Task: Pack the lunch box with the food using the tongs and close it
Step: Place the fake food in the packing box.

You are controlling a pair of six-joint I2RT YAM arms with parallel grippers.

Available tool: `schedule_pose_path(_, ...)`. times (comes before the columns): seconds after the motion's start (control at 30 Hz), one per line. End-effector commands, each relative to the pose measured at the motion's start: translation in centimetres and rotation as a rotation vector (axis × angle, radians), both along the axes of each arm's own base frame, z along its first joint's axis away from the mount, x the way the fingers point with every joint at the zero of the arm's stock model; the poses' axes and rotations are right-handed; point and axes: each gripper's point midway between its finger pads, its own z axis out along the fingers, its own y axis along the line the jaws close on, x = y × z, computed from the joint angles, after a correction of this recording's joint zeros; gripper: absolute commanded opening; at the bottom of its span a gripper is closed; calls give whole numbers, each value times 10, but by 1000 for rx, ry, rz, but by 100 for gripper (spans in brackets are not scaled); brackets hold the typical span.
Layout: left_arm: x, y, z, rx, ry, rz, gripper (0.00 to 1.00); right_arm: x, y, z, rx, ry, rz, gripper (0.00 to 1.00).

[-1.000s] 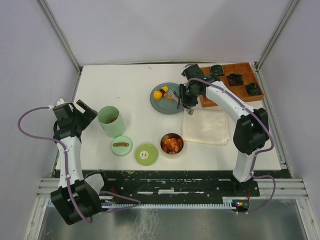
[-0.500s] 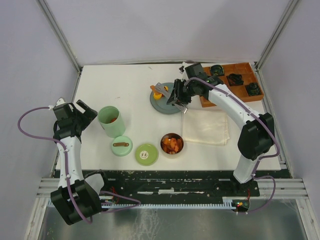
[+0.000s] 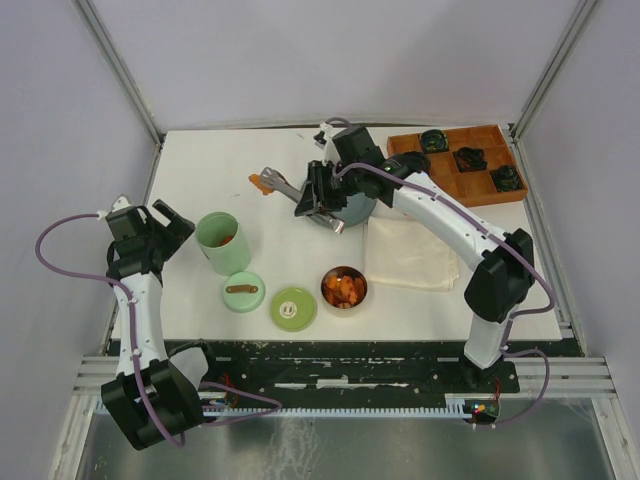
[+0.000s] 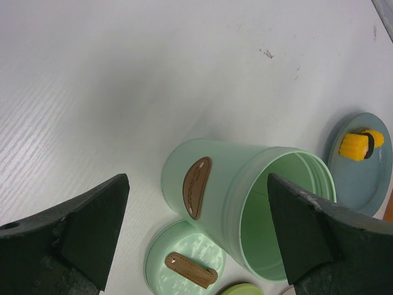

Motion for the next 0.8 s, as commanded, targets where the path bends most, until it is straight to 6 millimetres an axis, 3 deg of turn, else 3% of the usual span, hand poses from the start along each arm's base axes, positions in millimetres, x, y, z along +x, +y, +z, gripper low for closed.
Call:
schedule_pose_path(0.0,7,1,10,-2,-48,6,100,-7,31,32,58,-101,101,35)
schedule_pose_path(0.47,6,1,10,-3,-48,7,100,-49,68,24,-40,-142,308,36)
schedule_pose_path(0.77,6,2,11,-1,-48,9,100,-53,83,13,-121,-188,334,37)
